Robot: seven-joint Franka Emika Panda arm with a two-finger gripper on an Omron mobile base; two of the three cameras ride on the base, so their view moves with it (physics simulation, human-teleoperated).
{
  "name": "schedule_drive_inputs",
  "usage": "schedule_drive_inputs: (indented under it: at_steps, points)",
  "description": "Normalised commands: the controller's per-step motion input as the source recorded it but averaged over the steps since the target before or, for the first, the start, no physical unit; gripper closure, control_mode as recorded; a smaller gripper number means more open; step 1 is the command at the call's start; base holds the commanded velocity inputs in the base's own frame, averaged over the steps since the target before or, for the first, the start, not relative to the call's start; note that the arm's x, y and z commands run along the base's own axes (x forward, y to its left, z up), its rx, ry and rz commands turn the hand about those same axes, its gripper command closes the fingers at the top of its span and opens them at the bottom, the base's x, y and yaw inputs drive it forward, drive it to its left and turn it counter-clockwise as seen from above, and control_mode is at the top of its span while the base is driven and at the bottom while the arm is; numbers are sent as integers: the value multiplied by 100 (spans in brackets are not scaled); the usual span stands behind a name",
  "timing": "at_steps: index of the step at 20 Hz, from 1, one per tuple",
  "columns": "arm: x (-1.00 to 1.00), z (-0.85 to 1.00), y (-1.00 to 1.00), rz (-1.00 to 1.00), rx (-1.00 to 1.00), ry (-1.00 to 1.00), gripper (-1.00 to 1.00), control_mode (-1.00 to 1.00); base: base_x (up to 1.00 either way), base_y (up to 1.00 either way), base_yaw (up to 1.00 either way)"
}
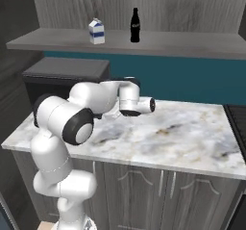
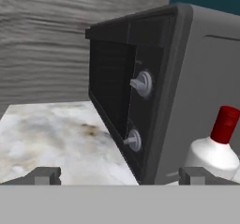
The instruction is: Sort all alcoholic drinks to one cabinet, and non-alcoholic drinks to the other.
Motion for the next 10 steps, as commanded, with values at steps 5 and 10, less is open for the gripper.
schedule_drive_inputs:
  at_steps: [5,10]
  points:
    - [29,-8,12,0,1,5,-100,-100,0,0,0]
    - [28,-10,4,0,1,3,-100,-100,0,0,0]
